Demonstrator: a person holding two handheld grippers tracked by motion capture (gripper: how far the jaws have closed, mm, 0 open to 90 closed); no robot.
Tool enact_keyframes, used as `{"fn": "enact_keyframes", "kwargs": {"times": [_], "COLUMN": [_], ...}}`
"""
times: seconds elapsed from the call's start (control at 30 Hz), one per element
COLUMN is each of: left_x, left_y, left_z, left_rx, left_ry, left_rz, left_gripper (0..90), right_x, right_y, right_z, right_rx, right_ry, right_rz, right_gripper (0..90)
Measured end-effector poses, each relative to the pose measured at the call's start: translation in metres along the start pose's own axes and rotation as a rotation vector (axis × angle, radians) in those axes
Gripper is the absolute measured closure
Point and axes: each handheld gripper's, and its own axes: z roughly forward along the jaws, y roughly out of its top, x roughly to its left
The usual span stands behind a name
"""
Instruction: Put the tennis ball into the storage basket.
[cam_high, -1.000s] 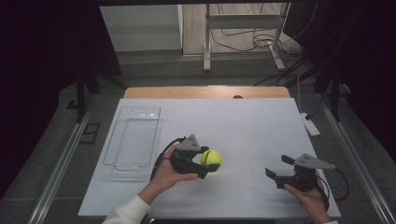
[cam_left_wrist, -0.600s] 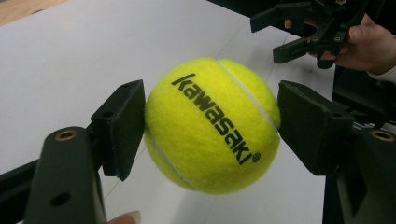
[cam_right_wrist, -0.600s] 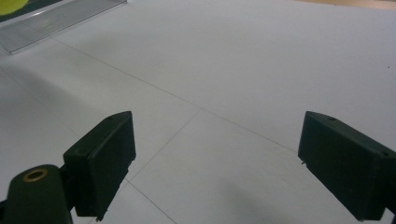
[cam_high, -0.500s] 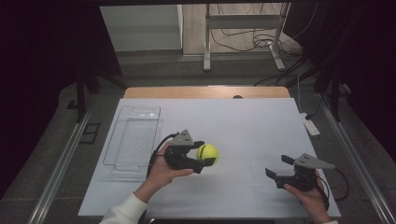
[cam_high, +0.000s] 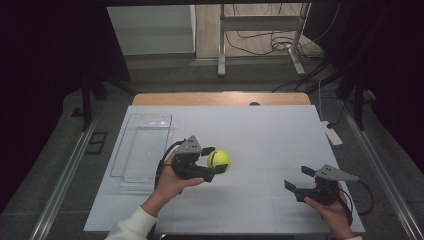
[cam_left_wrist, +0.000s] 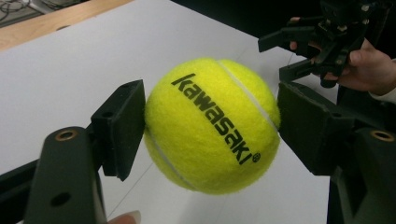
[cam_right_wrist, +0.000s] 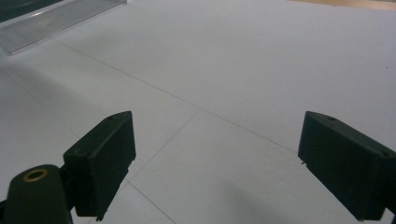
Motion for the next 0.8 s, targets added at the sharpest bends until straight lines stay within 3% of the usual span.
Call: {"fn": "enact_keyframes", "kwargs": {"times": [0.8], "left_x": [0.009], "left_y": [0.005], "left_z": [-0.020], "left_rx": [-0.083], "left_ry": [0.045], "left_rz": [-0.032], "left_gripper": [27.2], "right_x": [-0.001], "right_y": [0.000], "right_z": [0.000], "right_rx": [-0.002], "right_ry": [-0.001], "right_rz": [0.000], "right_gripper": [11.5]}}
